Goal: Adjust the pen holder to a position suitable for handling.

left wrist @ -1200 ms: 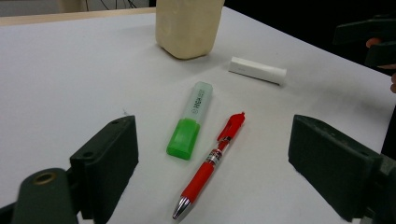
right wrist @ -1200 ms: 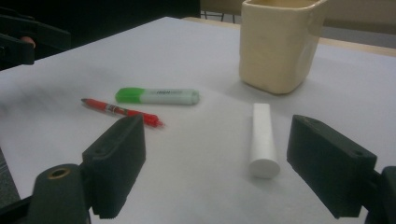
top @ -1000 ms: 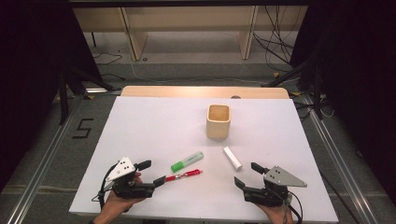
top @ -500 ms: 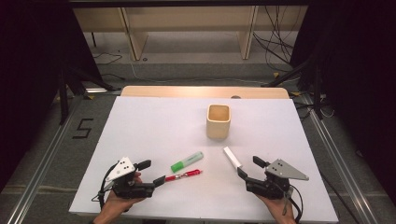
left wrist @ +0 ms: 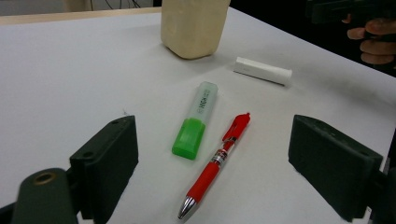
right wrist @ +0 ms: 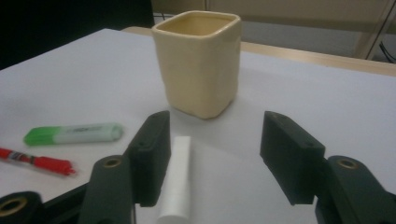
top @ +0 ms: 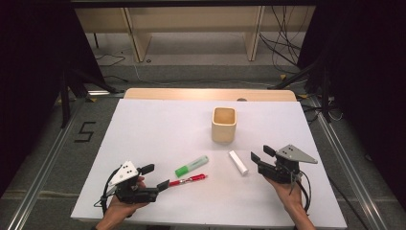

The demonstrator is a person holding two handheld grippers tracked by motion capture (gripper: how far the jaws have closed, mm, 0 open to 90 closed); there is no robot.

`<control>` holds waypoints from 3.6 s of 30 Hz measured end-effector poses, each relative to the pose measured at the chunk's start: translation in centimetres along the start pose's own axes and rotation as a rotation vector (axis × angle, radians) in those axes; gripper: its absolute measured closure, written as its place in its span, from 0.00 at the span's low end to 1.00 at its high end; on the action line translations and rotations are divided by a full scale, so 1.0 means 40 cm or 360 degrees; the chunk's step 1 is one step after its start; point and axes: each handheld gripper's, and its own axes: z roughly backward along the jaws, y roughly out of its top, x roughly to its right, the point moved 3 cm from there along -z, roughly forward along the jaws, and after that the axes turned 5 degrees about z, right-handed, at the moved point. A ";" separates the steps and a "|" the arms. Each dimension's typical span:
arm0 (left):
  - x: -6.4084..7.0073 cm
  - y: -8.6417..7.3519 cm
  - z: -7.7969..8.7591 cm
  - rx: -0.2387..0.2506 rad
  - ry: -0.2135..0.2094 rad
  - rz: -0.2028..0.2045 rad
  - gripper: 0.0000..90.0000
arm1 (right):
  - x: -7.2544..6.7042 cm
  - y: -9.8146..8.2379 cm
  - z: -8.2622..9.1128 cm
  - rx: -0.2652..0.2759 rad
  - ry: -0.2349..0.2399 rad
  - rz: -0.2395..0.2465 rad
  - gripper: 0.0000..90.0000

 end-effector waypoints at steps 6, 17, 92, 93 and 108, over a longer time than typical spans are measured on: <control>-0.001 0.000 0.000 0.0001 0.0003 -0.0003 0.17 | 0.026 0.020 -0.040 -0.0022 -0.0018 -0.0036 0.71; -0.002 0.000 0.001 0.0002 0.0003 -0.0002 0.17 | 0.067 0.048 -0.153 -0.0100 -0.0032 -0.0148 1.00; -0.005 0.002 -0.004 -0.0012 -0.0005 -0.0013 0.17 | -0.021 0.089 -0.441 -0.0546 -0.0104 -0.0163 1.00; -0.005 0.002 -0.004 -0.0011 -0.0005 -0.0015 0.17 | -0.023 0.089 -0.443 -0.0545 -0.0105 -0.0162 1.00; -0.005 0.002 -0.003 -0.0008 -0.0008 -0.0014 0.17 | -0.046 0.095 -0.454 -0.0547 -0.0087 -0.0149 1.00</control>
